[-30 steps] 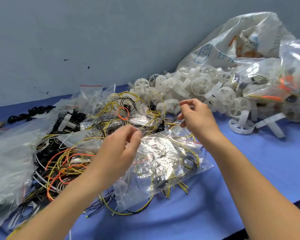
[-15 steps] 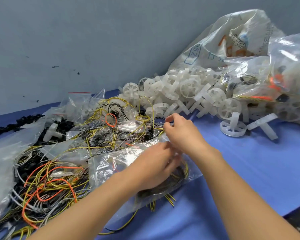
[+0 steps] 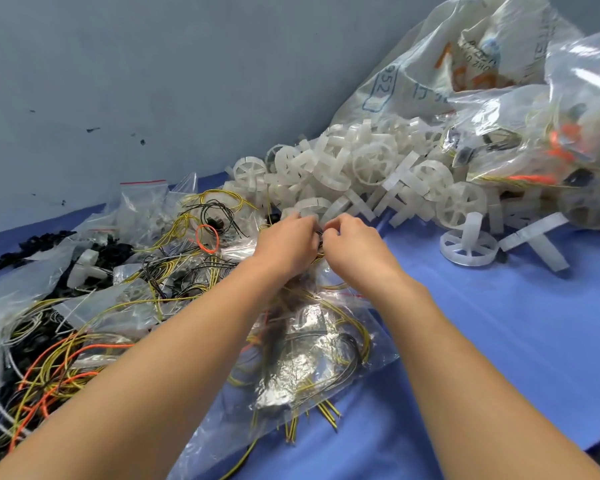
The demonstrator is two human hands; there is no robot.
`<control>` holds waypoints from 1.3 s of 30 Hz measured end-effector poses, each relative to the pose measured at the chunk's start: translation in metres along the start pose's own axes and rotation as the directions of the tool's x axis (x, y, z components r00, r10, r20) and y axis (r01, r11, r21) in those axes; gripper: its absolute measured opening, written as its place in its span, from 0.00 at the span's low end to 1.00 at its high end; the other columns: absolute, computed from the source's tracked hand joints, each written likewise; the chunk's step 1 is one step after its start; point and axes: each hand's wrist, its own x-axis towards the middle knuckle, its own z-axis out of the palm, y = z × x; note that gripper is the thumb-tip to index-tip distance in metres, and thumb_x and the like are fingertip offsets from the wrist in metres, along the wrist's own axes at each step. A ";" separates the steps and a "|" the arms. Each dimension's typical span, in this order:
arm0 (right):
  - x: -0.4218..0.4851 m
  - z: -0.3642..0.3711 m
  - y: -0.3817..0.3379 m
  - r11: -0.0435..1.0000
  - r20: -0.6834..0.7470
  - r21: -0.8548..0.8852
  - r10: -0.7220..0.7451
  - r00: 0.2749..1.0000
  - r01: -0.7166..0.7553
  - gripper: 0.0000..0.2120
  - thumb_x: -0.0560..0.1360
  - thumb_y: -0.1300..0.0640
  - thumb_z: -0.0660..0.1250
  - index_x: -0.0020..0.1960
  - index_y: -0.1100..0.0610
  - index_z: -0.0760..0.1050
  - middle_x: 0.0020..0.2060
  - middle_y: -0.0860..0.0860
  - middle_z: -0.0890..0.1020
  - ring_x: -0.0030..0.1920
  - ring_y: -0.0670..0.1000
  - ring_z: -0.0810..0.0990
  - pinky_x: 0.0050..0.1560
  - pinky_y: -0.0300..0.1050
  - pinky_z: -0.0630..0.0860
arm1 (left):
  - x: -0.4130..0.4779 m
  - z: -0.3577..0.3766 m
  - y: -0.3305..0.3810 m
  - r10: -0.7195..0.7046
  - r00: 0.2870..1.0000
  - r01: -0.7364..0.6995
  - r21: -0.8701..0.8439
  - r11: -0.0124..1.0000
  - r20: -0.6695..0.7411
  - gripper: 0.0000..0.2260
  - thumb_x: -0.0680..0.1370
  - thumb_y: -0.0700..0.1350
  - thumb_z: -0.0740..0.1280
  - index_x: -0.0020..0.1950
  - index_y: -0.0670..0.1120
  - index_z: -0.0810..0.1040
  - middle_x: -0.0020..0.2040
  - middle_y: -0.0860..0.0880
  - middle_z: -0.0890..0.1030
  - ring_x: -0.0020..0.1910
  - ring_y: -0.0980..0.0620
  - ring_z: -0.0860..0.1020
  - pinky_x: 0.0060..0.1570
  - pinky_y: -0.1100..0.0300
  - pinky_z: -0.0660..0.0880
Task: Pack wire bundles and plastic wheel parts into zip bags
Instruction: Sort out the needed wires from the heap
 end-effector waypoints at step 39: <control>-0.038 0.030 -0.047 0.821 -0.253 -0.026 -0.557 0.791 0.570 0.25 0.79 0.45 0.64 0.75 0.44 0.63 0.63 0.48 0.74 0.51 0.54 0.81 0.50 0.55 0.78 | -0.110 -0.097 -0.049 -0.005 0.945 -0.208 -0.615 0.760 -0.326 0.09 0.80 0.43 0.63 0.50 0.48 0.84 0.34 0.59 0.76 0.29 0.59 0.69 0.30 0.64 0.65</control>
